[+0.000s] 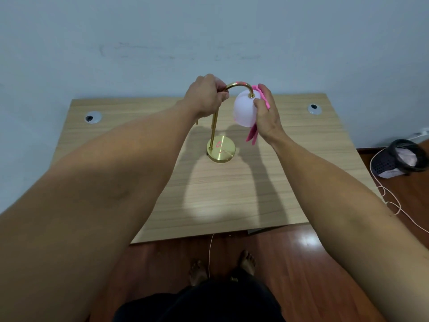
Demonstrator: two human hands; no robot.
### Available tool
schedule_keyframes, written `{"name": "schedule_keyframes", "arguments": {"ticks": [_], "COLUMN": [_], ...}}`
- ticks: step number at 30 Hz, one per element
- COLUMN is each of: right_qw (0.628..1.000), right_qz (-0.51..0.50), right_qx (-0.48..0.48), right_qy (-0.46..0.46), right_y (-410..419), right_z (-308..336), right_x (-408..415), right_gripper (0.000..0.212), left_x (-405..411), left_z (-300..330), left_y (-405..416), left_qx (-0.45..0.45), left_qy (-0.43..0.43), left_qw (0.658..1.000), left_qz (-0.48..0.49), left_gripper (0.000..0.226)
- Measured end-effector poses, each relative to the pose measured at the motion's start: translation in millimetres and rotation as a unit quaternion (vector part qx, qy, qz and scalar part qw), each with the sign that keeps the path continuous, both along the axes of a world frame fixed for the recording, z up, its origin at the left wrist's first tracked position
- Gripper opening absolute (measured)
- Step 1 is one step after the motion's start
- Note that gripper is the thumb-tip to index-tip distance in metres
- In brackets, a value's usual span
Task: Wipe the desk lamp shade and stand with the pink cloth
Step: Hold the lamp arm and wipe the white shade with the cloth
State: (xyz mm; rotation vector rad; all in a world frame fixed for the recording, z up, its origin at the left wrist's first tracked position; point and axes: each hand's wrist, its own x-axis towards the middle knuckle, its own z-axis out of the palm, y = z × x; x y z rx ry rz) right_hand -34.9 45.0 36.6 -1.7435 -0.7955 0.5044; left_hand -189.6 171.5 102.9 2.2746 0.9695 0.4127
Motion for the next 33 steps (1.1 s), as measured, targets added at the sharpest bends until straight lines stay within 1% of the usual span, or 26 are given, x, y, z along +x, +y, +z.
{"name": "schedule_keyframes", "arguments": {"ticks": [2,3,5,6,7,10,11,12,14,15,16,18,19,21,24,28,30,33], "right_qw": [0.999,0.995,0.973,0.961,0.954,0.955,0.949,0.935,0.889,0.867,0.851,0.839,0.831,0.815,0.802,0.788,0.789,0.812], "right_qz": [-0.047,-0.098,-0.218,-0.257,-0.273,-0.264,-0.27,-0.281,-0.285,-0.274,-0.262,-0.237,-0.222,-0.204,-0.197,-0.184,-0.169,-0.176], "right_qx": [-0.002,0.014,0.073,0.095,0.107,0.088,0.086,0.087,0.089,0.095,0.103,0.119,0.126,0.135,0.159,0.144,0.105,0.046], "right_qy": [-0.003,0.006,0.027,0.045,0.069,0.105,0.138,0.197,0.347,0.406,0.444,0.476,0.494,0.525,0.54,0.569,0.581,0.554], "right_y": [-3,-5,-8,-10,-13,-20,-20,-18,-15,-14,-13,-10,-9,-8,-7,-9,-11,-10], "right_z": [-4,-6,-9,-11,-13,-23,-27,-30,-26,-24,-23,-22,-21,-19,-15,-1,9,17], "right_x": [-10,-20,-44,-56,-68,-87,-86,-82,-74,-70,-68,-68,-70,-71,-62,-42,-31,-21], "right_gripper": [0.055,0.051,0.046,0.046,0.047,0.049,0.045,0.041,0.03,0.024,0.019,0.011,0.012,0.019,0.03,0.04,0.042,0.043], "left_x": [0,-1,-1,-1,-1,-1,-1,-1,-2,-2,-2,-2,-3,-3,-3,-3,-2,-1], "left_z": [-2,-2,-2,-2,-2,-2,-2,-1,-1,0,0,0,0,0,0,-1,-2,-2], "left_y": [0,0,0,0,0,-1,-1,-2,-3,-4,-5,-5,-5,-6,-7,-6,-6,-5], "left_qx": [-0.001,0.0,0.003,0.005,0.005,0.004,0.002,-0.001,-0.001,0.0,0.001,0.002,0.004,0.004,0.004,0.011,0.015,0.017], "left_qy": [0.0,0.0,0.001,0.002,0.002,0.001,0.0,-0.001,-0.001,-0.002,-0.002,-0.003,-0.003,-0.004,-0.003,-0.004,-0.006,-0.007], "left_qw": [1.0,1.0,1.0,1.0,1.0,1.0,1.0,1.0,1.0,1.0,1.0,1.0,1.0,1.0,1.0,1.0,1.0,1.0], "left_qz": [-0.001,-0.001,-0.001,-0.001,-0.002,-0.002,-0.001,-0.001,0.001,0.001,0.001,0.001,0.001,0.002,0.003,0.005,0.003,0.002], "left_gripper": [0.017,0.016,0.015,0.014,0.014,0.015,0.016,0.017,0.018,0.019,0.019,0.02,0.02,0.019,0.017,0.013,0.013,0.013]}}
